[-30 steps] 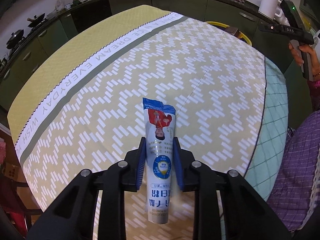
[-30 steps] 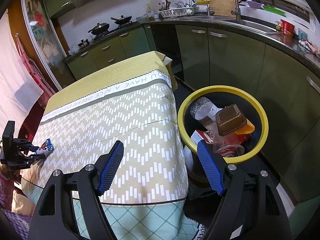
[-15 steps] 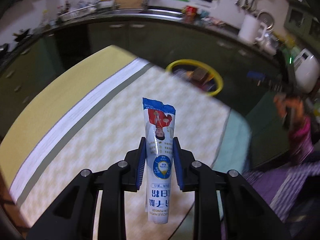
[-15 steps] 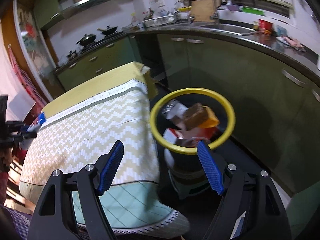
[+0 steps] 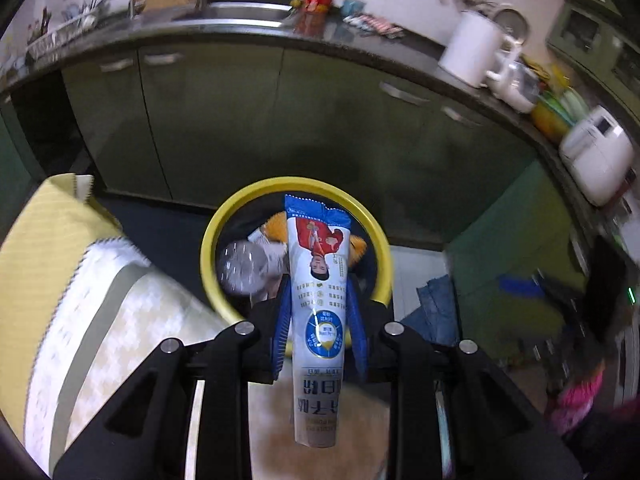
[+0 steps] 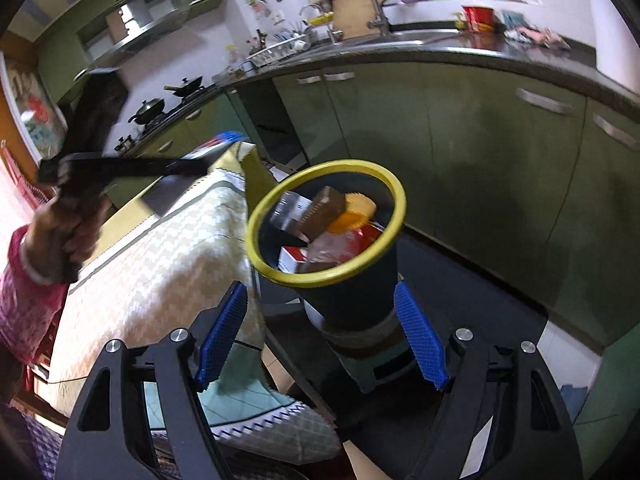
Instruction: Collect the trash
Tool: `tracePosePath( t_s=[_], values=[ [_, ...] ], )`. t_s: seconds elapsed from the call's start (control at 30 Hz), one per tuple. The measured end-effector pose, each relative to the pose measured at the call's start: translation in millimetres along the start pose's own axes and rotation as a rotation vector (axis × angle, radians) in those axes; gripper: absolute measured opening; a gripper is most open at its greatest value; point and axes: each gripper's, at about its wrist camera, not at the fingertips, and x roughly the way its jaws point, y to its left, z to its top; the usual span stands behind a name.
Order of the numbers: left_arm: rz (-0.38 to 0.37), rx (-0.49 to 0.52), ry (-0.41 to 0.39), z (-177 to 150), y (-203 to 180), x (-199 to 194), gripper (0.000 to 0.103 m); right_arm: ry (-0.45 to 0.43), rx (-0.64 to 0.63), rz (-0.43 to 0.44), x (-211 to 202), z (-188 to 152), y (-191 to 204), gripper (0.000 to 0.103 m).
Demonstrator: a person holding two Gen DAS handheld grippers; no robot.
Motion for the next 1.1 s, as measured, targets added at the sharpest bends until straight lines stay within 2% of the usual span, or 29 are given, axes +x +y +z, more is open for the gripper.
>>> tracePosePath(
  t_s=[0.17,0.3,0.37,0.43,0.53,0.67,0.8,0.83,0.9,0.93,1.1],
  values=[
    [0.016,-0.04,0.05,32,1,61,0.026,0.017,0.036,0.005,7,-6,-15,0.075],
    [0.044,-0.081,0.078,43,5,97,0.028,0.024,0.04,0.012,10,-6,-18,0.075],
    [0.052,-0.107,0.085,45,9,106,0.035,0.023,0.04,0.014,10,-6,-16,0.076],
    [0.067,-0.142,0.081,45,15,112,0.047,0.021,0.04,0.016,10,-5,-15,0.076],
    [0.076,-0.188,0.061,45,26,113,0.048,0.016,0.037,0.019,7,-4,-11,0.076],
    [0.078,-0.202,0.005,33,28,80,0.051,0.012,0.022,0.034,4,-4,-2,0.076],
    [0.087,-0.195,-0.103,11,21,27,0.062,0.017,0.004,0.054,5,-5,9,0.076],
    [0.101,-0.19,-0.139,0,16,8,0.065,0.018,-0.003,0.062,6,-6,13,0.076],
    [0.132,-0.188,-0.215,-25,8,-31,0.084,0.02,-0.021,0.071,6,-8,22,0.078],
    [0.139,-0.192,-0.24,-34,7,-46,0.09,0.022,-0.035,0.076,7,-8,28,0.08],
    [0.259,-0.257,-0.368,-99,-1,-132,0.096,0.012,-0.109,0.1,8,-10,61,0.086]
  ],
)
